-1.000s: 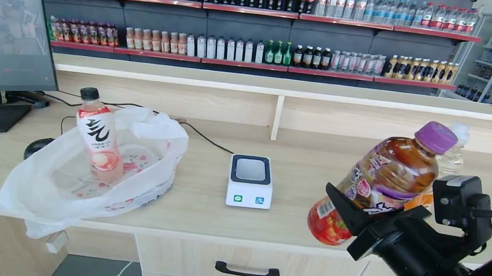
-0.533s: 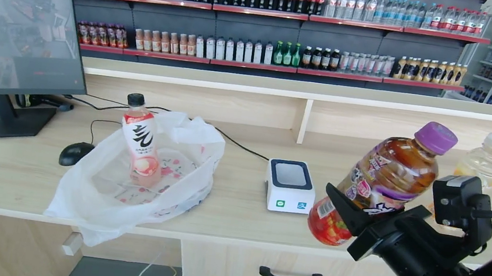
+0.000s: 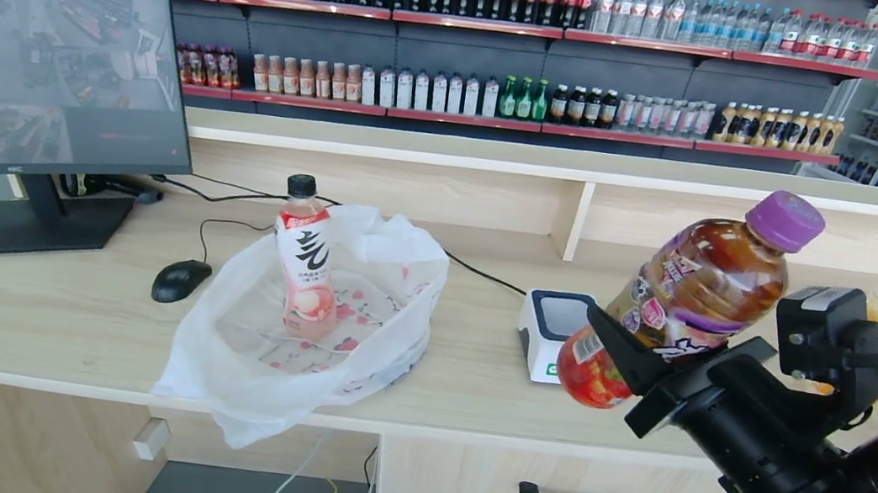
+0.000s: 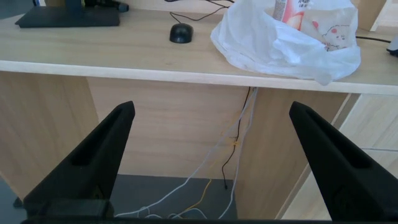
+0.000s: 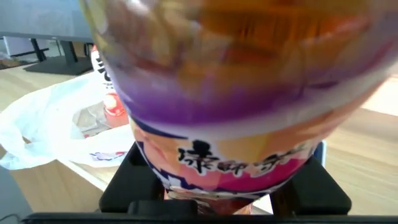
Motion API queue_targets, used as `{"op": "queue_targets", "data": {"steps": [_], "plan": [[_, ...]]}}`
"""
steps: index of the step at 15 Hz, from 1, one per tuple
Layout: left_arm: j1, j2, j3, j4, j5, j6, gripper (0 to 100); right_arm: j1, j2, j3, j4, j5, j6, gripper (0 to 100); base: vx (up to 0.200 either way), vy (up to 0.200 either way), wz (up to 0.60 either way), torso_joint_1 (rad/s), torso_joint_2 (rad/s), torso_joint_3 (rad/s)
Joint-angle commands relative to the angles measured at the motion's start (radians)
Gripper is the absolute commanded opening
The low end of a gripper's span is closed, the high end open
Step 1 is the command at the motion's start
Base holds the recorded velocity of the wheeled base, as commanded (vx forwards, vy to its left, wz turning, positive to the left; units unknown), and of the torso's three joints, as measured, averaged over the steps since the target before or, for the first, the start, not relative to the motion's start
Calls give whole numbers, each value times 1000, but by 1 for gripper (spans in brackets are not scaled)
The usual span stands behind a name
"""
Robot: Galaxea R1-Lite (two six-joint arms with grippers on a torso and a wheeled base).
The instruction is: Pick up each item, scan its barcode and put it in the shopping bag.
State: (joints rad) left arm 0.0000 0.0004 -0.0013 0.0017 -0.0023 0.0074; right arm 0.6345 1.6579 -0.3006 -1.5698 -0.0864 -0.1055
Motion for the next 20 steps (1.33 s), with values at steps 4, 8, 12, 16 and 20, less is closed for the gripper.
{"op": "queue_targets", "data": {"steps": [4, 8, 12, 16, 20], "plan": [[0, 0, 0, 0, 1, 0, 100, -65, 46, -75, -1, 172, -250, 0, 0, 0, 0, 0, 0, 0], [0, 0, 0, 0, 1, 0, 100, -68, 126, -212, -1, 189, -477, 0, 0, 0, 0, 0, 0, 0], [0, 0, 0, 0, -1, 0, 100, -88, 174, -218, -1, 298, -724, 0, 0, 0, 0, 0, 0, 0], [0, 0, 0, 0, 1, 0, 100, -148, 207, -219, -1, 401, -870, 0, 0, 0, 0, 0, 0, 0], [0, 0, 0, 0, -1, 0, 100, -179, 207, -273, -1, 461, -985, 0, 0, 0, 0, 0, 0, 0]]}}
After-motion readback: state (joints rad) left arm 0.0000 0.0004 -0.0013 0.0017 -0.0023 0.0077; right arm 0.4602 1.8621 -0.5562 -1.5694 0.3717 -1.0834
